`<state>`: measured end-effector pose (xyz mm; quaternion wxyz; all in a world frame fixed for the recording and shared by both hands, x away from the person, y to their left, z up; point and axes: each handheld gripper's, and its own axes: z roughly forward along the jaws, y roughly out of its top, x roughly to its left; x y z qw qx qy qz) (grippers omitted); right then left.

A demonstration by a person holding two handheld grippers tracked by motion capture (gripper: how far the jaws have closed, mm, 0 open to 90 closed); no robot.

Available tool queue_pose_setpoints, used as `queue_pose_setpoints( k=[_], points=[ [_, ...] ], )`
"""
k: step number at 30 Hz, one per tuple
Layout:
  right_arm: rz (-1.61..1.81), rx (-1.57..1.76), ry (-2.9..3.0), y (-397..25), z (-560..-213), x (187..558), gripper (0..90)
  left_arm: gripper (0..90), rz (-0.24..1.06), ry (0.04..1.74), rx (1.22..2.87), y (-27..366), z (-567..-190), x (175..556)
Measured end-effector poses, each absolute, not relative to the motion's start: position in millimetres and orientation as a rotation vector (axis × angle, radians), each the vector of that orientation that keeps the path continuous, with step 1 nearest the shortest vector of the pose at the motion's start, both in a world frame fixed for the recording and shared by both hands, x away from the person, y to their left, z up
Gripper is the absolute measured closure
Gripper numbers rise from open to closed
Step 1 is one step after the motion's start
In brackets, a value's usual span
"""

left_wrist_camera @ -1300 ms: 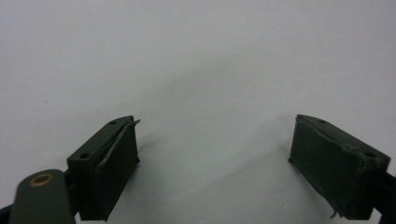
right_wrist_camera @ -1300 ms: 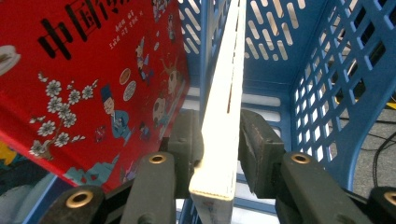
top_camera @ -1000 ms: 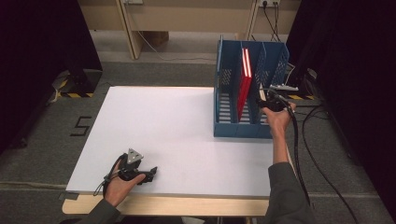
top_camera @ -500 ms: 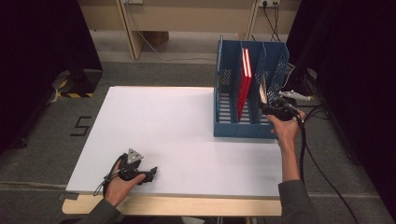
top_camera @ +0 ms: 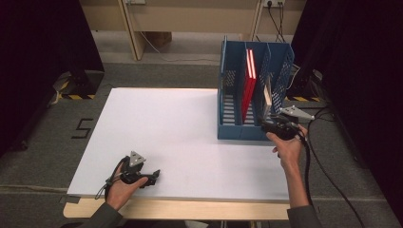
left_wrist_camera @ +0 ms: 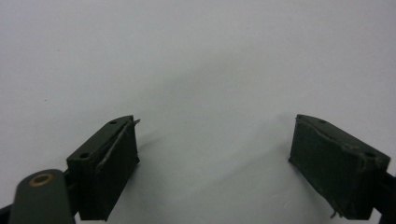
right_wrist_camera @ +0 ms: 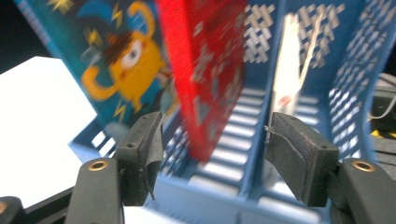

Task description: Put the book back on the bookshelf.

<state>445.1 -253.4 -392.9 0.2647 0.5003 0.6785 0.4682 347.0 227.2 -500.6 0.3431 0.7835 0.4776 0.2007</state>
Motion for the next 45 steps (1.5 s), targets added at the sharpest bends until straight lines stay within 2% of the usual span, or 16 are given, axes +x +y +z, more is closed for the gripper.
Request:
queue_pose_setpoints(
  k=[13,14,25,45],
  points=[
    [1.283,1.309,1.9,-234,-401,426,32.5,13.9,0.521,1.24,2.04,227,-500,347],
    [1.278,1.309,1.91,-231,-403,421,29.6,13.9,0.521,1.241,2.036,227,-501,347],
    [1.282,1.267,1.947,-219,-415,402,22.4,13.9,0.521,1.243,2.033,227,-501,347],
    [1.3,1.257,2.035,-205,-445,368,21.5,14.1,0.521,1.242,2.036,227,-500,347]
  ],
)
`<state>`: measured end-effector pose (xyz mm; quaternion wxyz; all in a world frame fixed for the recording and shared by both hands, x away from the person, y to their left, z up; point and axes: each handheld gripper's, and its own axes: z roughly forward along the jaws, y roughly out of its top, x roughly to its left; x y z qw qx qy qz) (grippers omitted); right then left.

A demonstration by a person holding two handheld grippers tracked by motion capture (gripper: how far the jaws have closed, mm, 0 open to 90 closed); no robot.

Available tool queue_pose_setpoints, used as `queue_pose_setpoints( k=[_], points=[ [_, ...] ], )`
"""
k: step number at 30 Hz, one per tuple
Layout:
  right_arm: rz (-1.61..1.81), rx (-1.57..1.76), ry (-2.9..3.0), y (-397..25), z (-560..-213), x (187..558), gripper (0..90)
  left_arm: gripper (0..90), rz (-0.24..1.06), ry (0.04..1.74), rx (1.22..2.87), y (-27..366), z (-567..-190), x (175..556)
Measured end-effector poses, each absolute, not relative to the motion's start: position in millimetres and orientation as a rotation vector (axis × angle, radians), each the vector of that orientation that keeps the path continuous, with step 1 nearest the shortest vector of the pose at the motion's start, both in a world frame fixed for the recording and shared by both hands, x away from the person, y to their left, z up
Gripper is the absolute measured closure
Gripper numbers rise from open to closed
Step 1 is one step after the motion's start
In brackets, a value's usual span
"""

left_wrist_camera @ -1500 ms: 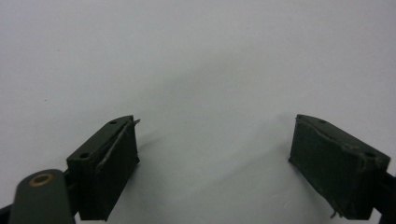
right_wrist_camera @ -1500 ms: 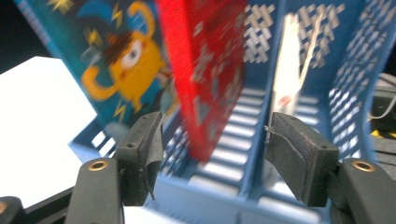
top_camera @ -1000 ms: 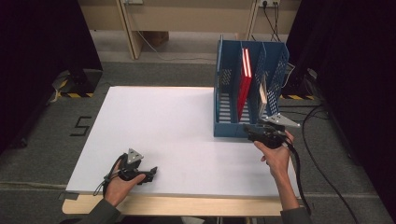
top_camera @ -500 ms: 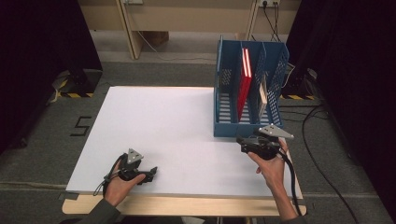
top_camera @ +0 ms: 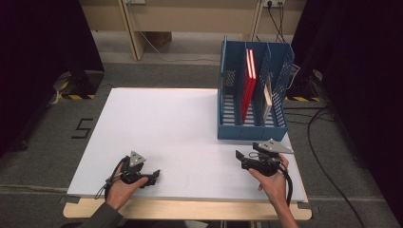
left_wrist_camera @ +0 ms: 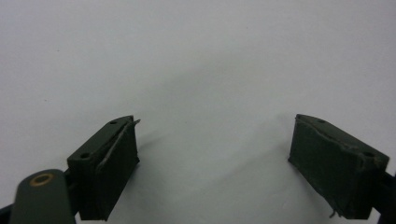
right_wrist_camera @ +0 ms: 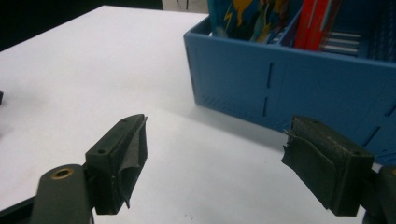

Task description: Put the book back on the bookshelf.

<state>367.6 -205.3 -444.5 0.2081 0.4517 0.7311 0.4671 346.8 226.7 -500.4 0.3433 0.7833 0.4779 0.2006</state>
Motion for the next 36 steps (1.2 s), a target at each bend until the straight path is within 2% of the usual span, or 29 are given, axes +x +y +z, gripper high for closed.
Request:
queue_pose_setpoints(
  k=[36],
  points=[
    [1.232,1.247,2.219,-192,-483,325,18.5,14.2,0.518,1.241,2.038,227,-500,347]
  ],
)
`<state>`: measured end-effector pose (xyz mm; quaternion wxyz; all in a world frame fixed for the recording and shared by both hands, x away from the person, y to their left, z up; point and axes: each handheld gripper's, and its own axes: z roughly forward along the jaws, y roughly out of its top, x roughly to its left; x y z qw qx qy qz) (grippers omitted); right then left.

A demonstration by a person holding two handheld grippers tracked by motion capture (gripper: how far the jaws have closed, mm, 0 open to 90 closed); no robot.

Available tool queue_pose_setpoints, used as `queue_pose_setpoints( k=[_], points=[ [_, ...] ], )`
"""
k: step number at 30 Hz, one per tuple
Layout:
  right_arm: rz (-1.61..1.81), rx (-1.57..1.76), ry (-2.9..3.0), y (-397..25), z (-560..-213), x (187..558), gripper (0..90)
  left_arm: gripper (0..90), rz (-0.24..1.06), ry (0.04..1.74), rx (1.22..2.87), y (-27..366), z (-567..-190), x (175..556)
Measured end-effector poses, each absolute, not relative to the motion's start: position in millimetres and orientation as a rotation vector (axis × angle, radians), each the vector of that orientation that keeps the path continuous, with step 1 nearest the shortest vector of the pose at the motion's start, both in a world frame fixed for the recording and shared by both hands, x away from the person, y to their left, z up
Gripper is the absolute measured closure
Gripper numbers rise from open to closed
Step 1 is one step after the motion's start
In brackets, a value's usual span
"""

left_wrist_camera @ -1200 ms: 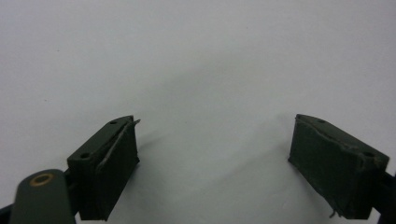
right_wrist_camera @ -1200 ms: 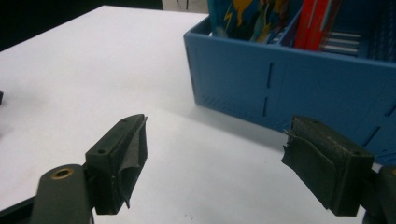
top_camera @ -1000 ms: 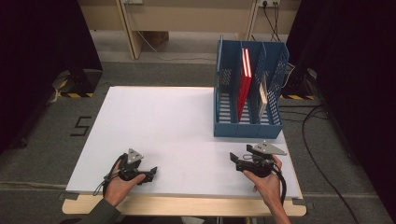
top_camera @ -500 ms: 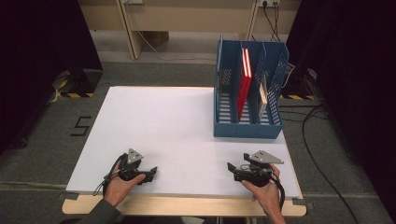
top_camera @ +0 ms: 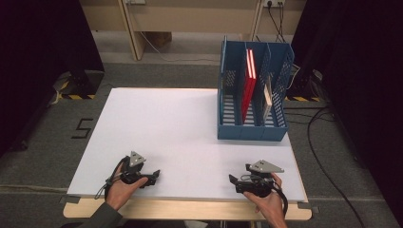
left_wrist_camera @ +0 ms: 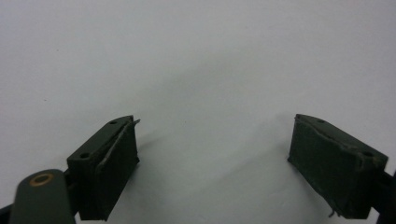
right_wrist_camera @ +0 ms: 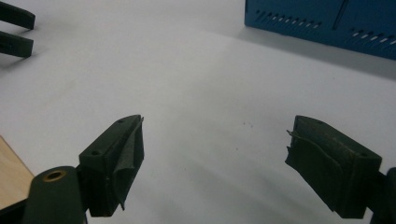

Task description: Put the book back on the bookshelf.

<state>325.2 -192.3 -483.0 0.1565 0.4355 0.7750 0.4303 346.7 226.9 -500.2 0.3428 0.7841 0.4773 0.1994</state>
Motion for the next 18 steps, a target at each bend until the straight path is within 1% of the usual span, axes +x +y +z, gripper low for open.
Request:
queue_pose_setpoints(
  k=[18],
  points=[
    [1.151,1.209,2.336,-181,-490,311,18.0,14.2,0.517,1.24,2.039,227,-500,347]
  ],
)
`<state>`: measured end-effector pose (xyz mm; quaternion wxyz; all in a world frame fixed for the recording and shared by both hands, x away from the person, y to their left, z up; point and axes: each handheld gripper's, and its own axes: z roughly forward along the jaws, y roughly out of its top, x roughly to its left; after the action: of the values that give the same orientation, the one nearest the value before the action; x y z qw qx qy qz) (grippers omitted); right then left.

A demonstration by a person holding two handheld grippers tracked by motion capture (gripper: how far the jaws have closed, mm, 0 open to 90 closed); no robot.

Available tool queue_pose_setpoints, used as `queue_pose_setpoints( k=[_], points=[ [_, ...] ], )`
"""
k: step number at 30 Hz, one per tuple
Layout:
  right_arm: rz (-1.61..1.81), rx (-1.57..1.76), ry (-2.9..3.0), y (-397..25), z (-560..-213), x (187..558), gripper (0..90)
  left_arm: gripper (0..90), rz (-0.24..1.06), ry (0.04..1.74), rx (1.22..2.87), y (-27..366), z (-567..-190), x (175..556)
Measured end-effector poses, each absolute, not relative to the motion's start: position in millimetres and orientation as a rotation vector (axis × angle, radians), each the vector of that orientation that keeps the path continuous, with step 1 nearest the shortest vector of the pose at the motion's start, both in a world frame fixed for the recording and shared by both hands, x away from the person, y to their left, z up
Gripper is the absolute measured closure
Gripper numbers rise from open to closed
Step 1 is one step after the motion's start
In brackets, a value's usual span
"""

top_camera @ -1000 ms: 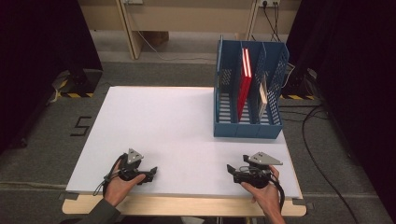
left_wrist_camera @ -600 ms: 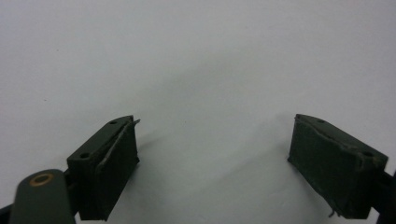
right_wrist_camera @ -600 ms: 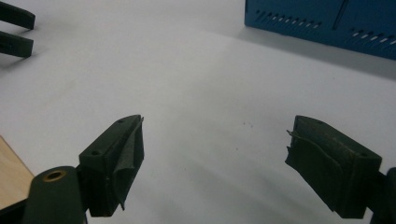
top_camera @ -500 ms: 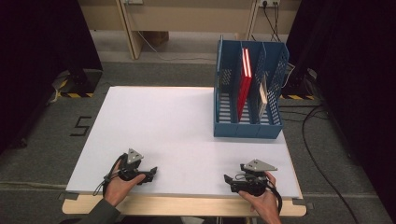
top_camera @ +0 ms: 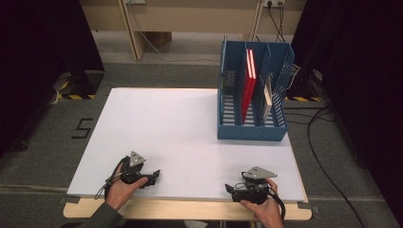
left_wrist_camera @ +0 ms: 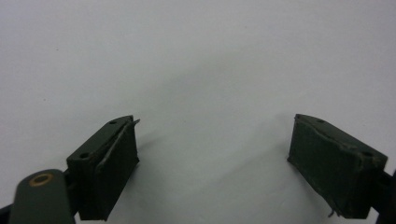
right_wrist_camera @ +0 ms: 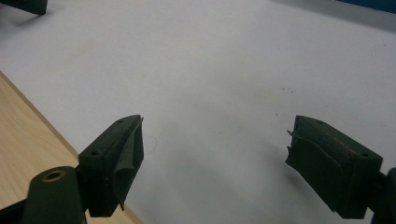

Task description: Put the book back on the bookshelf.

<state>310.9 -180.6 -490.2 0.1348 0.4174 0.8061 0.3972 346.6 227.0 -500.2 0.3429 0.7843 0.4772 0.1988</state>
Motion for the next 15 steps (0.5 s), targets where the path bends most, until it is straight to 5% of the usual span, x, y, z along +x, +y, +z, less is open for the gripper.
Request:
queue_pose_setpoints(
  k=[15],
  points=[
    [1.127,1.182,2.359,-177.5,-491.6,310.6,17.7,14.3,0.518,1.241,2.039,227.0,-500.2,346.4]
  ],
)
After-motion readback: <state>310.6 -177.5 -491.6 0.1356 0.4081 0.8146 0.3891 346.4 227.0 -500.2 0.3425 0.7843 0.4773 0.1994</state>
